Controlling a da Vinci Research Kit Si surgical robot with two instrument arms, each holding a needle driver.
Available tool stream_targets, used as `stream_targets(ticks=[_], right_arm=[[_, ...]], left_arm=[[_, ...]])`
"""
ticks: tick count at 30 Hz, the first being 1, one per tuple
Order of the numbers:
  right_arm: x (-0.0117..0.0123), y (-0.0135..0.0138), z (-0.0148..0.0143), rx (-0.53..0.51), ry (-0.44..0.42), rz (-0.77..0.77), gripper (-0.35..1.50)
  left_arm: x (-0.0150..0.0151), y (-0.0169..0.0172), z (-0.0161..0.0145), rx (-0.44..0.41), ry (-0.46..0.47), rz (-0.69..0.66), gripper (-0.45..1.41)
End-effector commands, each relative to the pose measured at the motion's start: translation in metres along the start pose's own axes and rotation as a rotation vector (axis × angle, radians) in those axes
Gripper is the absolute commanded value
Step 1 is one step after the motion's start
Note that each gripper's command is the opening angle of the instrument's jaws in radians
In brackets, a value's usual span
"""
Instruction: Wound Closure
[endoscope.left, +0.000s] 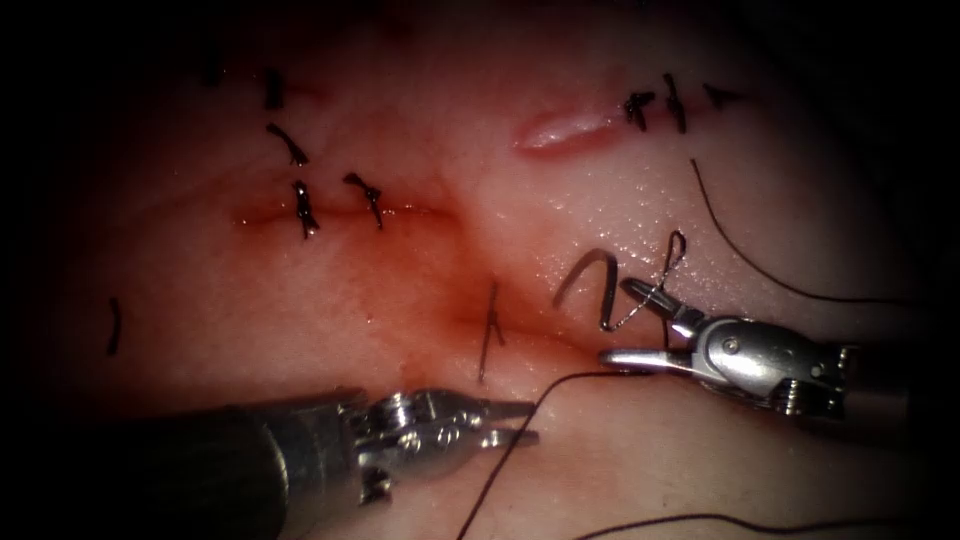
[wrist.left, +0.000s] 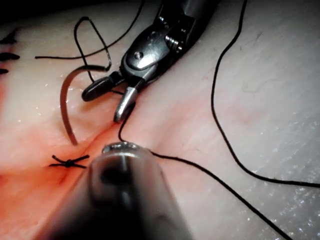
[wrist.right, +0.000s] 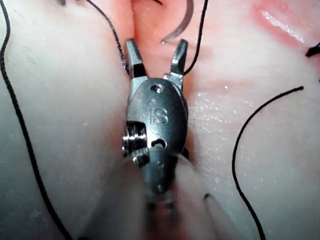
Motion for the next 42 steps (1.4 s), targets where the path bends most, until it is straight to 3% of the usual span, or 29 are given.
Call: stream_targets(ticks=[1,15,20,26,28,31,32,42], right_arm=[[0.0011,-0.0002,0.002,-0.006,0.009,0.002,1.38],[0.0058,0.0046,0.002,-0.186,-0.092,-0.099,1.33],[0.0077,0.006,0.0029,-0.172,-0.049,-0.078,1.38],[0.0096,0.005,0.0043,-0.088,0.005,-0.059,1.38],[0.01,0.0047,0.0048,-0.069,0.016,-0.057,1.31],[0.0101,0.0045,0.0048,-0.055,0.022,-0.087,1.03],[0.0101,0.0047,0.0048,-0.058,0.012,-0.104,1.01],[0.01,0.0063,0.0059,-0.091,-0.028,-0.205,1.36]], left_arm=[[0.0003,-0.0002,0.0008,0.001,0.001,0.005,0.16],[0.0006,0.0002,0.0008,0.007,-0.004,0.008,0.16],[0.0006,0.0002,0.0009,0.005,-0.002,0.008,0.16],[0.0006,0.0001,0.001,0.006,-0.002,0.008,0.14],[0.0005,0.0001,0.001,0.006,-0.002,0.009,0.14],[0.0005,0.0001,0.001,0.006,-0.002,0.009,0.14],[0.0005,0.0001,0.001,0.006,-0.002,0.009,0.14],[0.0005,0.0001,0.0011,0.006,-0.003,0.009,0.14]])
